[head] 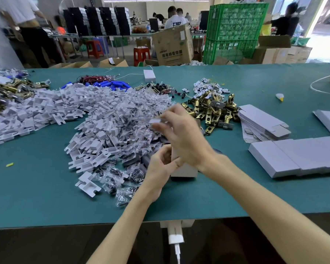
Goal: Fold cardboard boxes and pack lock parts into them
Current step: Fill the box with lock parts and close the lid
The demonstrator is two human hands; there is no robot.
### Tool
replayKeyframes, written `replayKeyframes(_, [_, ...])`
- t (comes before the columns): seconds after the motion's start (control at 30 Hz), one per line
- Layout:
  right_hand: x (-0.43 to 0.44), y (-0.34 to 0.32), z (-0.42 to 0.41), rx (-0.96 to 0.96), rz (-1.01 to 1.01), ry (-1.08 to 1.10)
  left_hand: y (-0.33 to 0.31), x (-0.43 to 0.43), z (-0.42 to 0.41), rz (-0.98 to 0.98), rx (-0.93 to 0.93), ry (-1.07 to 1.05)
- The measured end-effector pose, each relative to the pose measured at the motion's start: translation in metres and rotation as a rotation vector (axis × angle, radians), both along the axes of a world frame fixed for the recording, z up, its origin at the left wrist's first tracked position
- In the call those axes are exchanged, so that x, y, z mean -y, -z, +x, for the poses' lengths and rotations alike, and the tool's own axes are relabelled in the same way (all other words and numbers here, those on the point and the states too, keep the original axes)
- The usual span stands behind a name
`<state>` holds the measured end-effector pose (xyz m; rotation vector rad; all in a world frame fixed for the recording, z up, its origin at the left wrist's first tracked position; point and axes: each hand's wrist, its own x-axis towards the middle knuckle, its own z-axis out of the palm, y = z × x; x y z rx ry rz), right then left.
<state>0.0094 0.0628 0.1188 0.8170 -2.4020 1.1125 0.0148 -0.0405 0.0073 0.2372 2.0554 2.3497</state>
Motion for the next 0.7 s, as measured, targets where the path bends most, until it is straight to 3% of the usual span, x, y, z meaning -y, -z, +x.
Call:
replayKeyframes(0.1, [-0.034, -0.018, -0.005, -0.014, 0.067, 0.086, 0.003, 0.002, -0.001, -0.008, 0.012, -0.021])
replayKeyframes(0.3, [-0.077, -0.025, -0.019, 0.144, 0.300, 0.182, 0.001, 0.002, 0.000, 0.022, 0.020, -0.022])
replayKeyframes(0.7, [-0.064, -0.007, -0.020, -0.007, 0.414, 0.221, 0.001, 0.002, 0.000, 0.049, 0.010, -0.001])
